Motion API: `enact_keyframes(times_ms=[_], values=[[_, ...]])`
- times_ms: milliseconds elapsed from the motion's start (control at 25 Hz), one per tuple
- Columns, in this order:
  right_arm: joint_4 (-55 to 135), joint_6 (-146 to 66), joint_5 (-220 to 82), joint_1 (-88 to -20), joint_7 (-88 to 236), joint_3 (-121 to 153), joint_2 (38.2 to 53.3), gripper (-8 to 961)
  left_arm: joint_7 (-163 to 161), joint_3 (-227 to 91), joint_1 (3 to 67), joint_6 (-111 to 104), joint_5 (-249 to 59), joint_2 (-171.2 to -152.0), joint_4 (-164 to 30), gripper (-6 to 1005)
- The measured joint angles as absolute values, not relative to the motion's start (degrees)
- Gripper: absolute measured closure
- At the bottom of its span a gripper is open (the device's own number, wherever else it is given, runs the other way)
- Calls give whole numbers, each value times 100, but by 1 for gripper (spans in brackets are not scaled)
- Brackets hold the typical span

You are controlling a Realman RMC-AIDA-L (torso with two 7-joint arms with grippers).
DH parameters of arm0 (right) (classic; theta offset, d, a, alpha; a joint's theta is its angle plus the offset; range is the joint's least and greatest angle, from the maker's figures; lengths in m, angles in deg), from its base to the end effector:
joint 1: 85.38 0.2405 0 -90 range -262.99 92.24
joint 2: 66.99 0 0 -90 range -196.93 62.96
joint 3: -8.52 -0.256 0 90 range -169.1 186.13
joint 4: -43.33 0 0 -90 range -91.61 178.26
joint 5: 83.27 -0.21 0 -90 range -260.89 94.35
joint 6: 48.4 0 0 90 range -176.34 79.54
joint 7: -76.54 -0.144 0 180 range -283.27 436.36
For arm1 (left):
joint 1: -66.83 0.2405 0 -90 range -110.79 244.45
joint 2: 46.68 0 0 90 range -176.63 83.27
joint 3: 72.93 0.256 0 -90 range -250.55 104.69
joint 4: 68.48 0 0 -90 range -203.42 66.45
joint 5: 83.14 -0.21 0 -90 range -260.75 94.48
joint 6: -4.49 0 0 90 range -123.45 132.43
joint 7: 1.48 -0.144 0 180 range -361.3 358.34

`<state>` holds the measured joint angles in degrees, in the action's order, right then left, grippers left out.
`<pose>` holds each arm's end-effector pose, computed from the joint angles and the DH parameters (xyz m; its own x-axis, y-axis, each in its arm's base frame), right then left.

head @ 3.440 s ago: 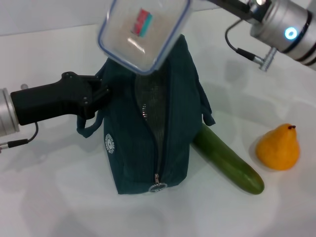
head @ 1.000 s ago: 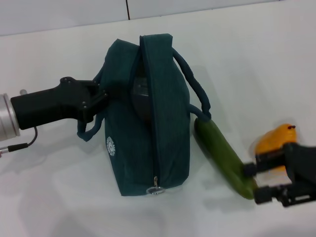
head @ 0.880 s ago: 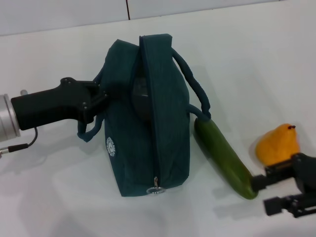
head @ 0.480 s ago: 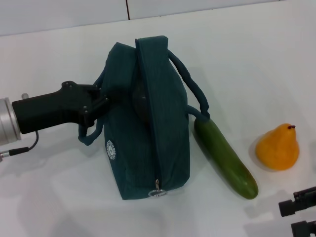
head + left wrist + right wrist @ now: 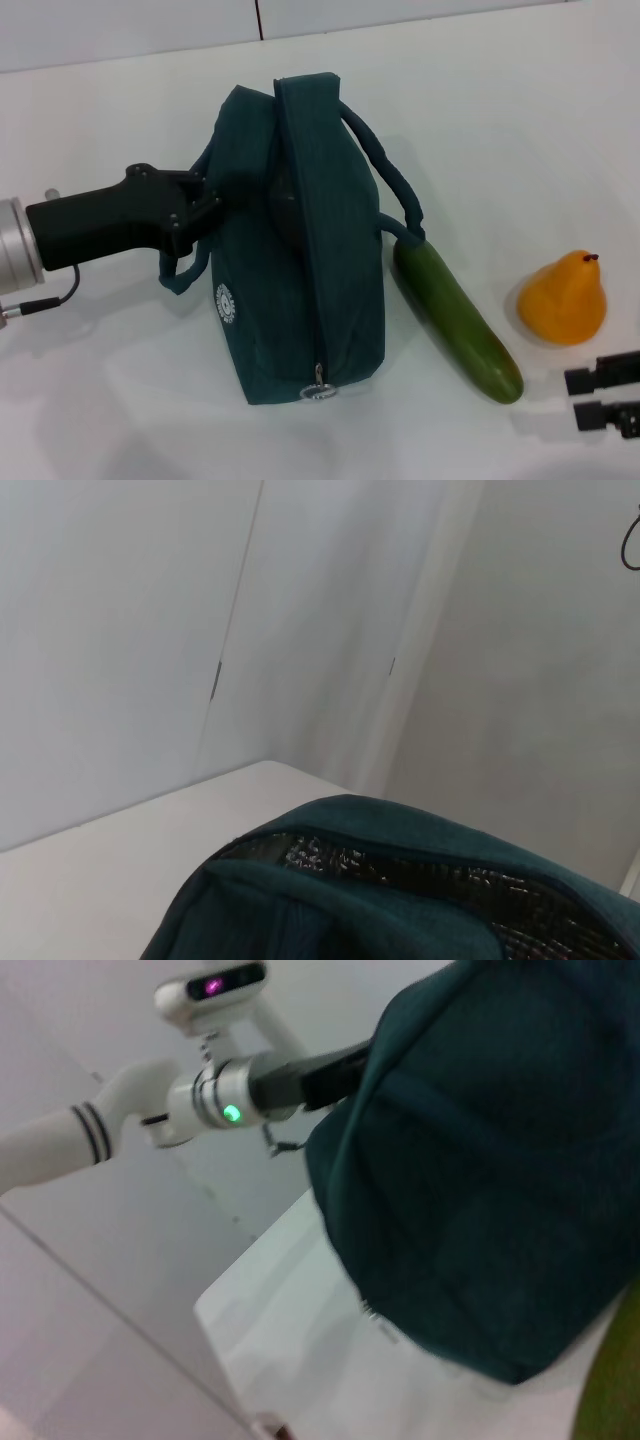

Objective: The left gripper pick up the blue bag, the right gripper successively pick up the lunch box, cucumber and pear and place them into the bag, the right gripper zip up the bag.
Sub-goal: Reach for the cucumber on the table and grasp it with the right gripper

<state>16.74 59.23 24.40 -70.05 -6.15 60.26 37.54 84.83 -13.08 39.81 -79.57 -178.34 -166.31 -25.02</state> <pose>0.3469 0.2094 0.0572 0.6408 -0.6465 -0.4140 -0.6357 -0.7492 0.1859 -0.2198 0.3335 -0.0150 0.7403 0.3342 0.5833 0.4515 -0.8900 -0.0631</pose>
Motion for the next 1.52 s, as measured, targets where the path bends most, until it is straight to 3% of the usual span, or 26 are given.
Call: enact_keyframes(times_ms=[720,1520], values=[[1621,5205,2419,-6993,-791,4782,3772,452,8420,-1343,3985,-7926,-17833,-16619,-2624,952],[1645,5992,3040,-6834,-849,4509,3751,460,8421,-1352,4038,-7936,-17810,-16612,-2648,951]])
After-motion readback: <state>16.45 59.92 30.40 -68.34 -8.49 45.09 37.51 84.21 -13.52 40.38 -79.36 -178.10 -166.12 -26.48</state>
